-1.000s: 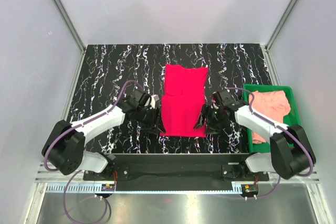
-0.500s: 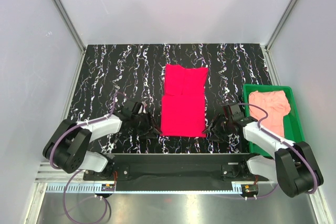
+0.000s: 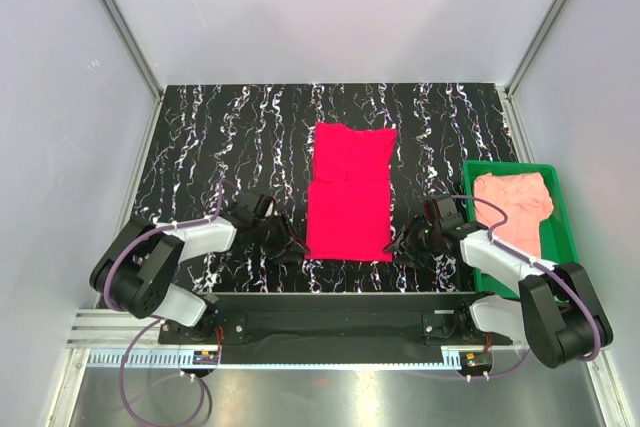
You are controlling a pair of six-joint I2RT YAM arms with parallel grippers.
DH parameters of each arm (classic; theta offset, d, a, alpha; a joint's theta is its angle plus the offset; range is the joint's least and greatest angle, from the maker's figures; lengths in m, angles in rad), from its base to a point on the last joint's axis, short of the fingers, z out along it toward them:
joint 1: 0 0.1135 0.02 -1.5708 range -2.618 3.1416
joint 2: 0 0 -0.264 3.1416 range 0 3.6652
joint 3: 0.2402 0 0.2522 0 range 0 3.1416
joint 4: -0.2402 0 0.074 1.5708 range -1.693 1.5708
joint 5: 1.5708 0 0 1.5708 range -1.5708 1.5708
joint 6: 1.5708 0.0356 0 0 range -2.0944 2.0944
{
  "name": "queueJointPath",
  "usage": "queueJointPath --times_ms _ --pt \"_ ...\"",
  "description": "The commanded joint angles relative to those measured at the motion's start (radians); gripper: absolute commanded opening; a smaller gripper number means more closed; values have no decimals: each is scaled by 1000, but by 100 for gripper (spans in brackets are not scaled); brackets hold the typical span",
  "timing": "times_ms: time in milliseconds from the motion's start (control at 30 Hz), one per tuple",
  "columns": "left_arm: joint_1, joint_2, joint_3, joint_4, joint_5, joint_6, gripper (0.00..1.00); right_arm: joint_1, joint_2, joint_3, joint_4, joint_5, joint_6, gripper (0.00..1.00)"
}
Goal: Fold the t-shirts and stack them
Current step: Fold the tshirt
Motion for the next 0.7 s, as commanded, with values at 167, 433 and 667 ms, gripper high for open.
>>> queueJointPath --times_ms 167,433,667 --pt "2 73 -7 -54 -102 -7 42 -2 64 -10 6 28 -25 50" --pt "2 99 -3 -54 -90 11 40 -2 85 -18 25 19 -34 47" --pt "2 111 19 1 -78 53 10 -2 90 -13 20 10 -51 28"
